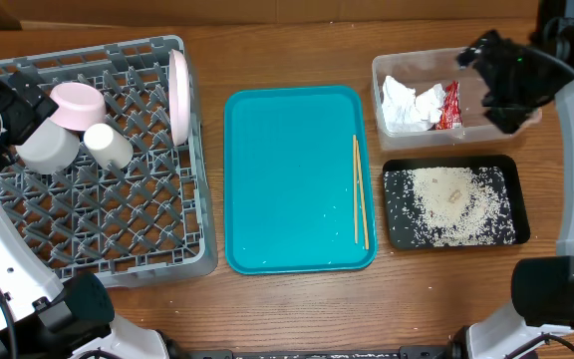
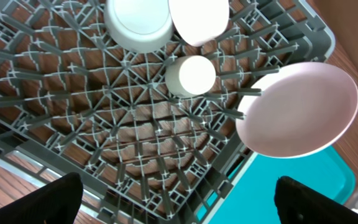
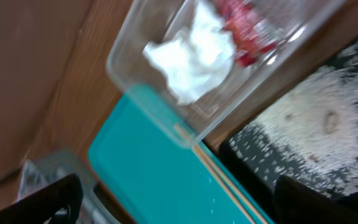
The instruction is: Sort waste into correct bins and load items into the dishwasher
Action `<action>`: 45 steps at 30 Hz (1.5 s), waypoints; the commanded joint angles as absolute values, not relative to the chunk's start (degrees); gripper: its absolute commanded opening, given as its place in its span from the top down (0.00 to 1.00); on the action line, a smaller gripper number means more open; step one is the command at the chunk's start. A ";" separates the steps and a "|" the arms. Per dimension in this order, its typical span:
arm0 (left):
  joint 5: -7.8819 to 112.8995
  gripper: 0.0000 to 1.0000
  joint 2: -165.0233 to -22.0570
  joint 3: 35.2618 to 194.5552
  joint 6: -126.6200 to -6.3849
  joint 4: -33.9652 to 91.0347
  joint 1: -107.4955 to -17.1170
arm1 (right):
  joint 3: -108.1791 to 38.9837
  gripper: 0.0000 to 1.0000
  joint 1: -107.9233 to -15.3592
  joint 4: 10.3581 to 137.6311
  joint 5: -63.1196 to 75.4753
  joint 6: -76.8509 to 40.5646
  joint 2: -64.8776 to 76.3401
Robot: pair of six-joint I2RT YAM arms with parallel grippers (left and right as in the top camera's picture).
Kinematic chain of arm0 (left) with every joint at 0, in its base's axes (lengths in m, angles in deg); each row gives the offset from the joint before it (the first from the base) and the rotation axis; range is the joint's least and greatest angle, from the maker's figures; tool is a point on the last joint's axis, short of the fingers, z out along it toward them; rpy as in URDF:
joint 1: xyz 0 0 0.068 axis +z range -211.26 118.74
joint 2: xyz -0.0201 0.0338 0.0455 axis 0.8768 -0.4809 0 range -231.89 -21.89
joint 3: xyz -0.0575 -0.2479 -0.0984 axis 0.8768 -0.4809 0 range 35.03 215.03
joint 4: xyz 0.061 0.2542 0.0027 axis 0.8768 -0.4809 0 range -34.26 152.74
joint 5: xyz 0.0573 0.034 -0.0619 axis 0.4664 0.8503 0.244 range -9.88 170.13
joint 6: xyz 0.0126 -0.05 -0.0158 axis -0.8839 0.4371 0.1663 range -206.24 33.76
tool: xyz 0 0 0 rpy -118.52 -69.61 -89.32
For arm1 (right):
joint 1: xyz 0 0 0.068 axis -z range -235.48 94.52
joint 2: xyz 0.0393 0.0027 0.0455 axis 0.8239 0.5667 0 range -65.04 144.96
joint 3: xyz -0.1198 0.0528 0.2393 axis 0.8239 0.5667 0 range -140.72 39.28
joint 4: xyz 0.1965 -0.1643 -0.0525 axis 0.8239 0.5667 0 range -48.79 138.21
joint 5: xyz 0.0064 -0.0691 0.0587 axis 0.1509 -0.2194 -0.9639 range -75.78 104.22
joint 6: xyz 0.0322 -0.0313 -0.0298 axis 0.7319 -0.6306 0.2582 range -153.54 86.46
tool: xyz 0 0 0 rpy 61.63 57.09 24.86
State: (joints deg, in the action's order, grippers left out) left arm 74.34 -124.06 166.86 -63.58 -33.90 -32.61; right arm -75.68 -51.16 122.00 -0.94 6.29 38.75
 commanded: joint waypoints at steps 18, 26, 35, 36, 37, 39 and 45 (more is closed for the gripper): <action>79.66 0.00 -124.74 167.19 -61.79 -34.05 -30.91 | -56.64 0.00 -85.21 111.29 21.18 0.70 38.68; 78.47 0.00 -124.74 167.19 -61.75 -34.05 -30.91 | -46.70 0.07 -86.15 103.64 21.05 0.46 38.70; 77.36 0.00 -124.74 167.19 -61.79 -34.05 -30.91 | -42.43 0.32 -86.18 102.24 17.97 0.46 38.70; 77.34 0.00 -124.74 167.19 -61.77 -34.05 -30.91 | -42.02 0.32 -86.20 102.11 17.93 0.46 38.70; 77.27 0.00 -124.74 167.19 -61.77 -34.05 -30.91 | -41.43 0.32 -86.22 101.94 17.99 0.46 38.68; 77.05 0.00 -124.74 167.19 -61.75 -34.05 -30.91 | -40.47 0.32 -86.22 101.17 17.97 0.46 38.70; 62.10 0.00 -124.74 167.19 -65.81 -34.07 -30.93 | -39.24 0.25 -86.22 100.02 17.97 0.48 38.66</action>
